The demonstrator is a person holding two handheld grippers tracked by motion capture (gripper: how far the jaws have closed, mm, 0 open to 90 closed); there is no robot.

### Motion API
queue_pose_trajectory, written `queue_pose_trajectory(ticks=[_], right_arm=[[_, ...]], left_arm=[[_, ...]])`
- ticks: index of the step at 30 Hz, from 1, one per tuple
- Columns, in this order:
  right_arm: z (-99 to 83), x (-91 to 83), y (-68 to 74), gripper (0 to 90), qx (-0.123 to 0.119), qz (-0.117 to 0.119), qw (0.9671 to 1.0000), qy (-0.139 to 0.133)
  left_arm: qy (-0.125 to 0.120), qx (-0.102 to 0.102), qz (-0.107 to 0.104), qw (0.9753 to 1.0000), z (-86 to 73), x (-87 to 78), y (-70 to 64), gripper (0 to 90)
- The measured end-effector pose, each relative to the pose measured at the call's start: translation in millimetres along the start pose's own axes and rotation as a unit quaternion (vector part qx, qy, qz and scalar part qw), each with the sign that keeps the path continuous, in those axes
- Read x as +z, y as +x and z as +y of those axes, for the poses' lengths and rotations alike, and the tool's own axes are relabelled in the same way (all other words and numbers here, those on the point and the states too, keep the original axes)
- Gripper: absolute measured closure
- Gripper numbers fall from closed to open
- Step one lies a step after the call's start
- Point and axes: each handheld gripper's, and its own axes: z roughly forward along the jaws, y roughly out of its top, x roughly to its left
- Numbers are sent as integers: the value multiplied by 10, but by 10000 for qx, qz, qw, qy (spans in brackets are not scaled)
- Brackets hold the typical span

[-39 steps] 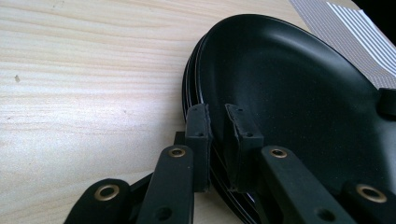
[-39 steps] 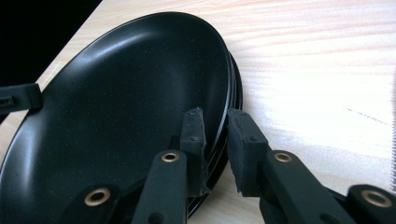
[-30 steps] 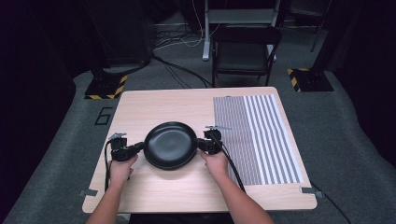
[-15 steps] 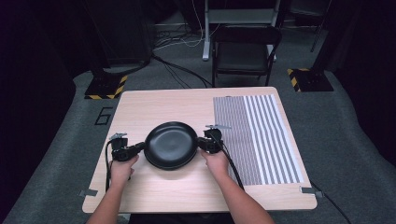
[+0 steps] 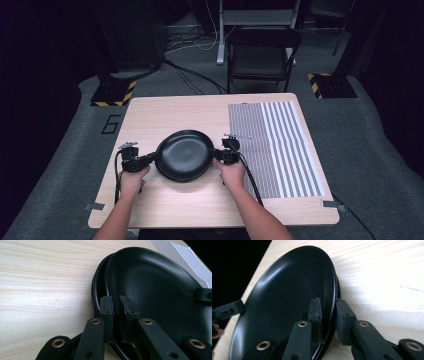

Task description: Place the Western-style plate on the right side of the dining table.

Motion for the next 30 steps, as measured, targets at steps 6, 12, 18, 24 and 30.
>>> queue_pose_trajectory(ticks=[6, 12, 18, 24, 30], right_arm=[[0, -36, -13, 769, 82, 5, 10000, -29], [10, -95, -50, 771, 86, 33, 9999, -72], [-21, -128, -55, 762, 2, 12, 9999, -153], [-18, -137, -48, 764, -18, -27, 9999, -124], [-52, -139, -55, 765, -19, -9, 9997, -248]], left_arm=[[4, -175, -108, 9998, 0, 44, 3, 813], [-42, -295, -196, 9994, -18, 96, -11, 807], [-80, -565, -265, 9980, -35, 176, -11, 792], [-13, -575, -174, 9982, -50, 144, -51, 785], [66, -534, 31, 9985, -74, 107, -137, 761]])
